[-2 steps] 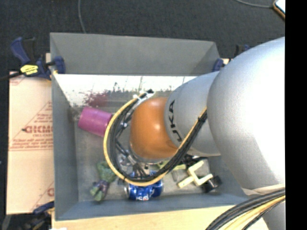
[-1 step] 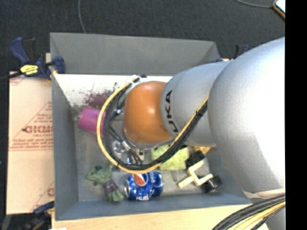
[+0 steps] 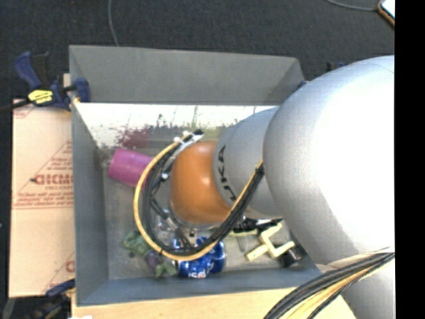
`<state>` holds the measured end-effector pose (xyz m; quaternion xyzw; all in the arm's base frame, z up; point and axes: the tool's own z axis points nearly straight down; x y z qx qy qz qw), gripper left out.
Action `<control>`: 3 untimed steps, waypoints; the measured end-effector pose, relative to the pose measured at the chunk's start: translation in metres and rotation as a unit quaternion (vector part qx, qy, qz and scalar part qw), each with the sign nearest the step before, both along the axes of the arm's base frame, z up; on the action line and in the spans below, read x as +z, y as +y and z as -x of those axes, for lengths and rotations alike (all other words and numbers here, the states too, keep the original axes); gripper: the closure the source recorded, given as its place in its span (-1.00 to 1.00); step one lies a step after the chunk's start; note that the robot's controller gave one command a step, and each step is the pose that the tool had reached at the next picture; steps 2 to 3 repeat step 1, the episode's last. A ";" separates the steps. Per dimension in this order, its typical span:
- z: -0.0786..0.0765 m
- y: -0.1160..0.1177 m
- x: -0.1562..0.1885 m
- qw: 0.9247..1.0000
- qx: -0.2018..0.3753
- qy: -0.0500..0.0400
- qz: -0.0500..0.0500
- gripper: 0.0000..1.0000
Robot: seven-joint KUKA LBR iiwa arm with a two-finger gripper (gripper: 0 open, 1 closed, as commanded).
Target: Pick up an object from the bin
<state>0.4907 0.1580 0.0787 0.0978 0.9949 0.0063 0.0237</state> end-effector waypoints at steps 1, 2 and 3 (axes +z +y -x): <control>-0.004 -0.011 0.010 1.000 0.010 -0.004 -0.001 1.00; -0.004 -0.011 0.010 1.000 0.010 -0.004 -0.001 1.00; -0.004 -0.011 0.010 1.000 0.010 -0.004 -0.001 1.00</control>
Offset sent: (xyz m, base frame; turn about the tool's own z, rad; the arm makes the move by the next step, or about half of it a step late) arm -0.0036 -0.0051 -0.0087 0.0189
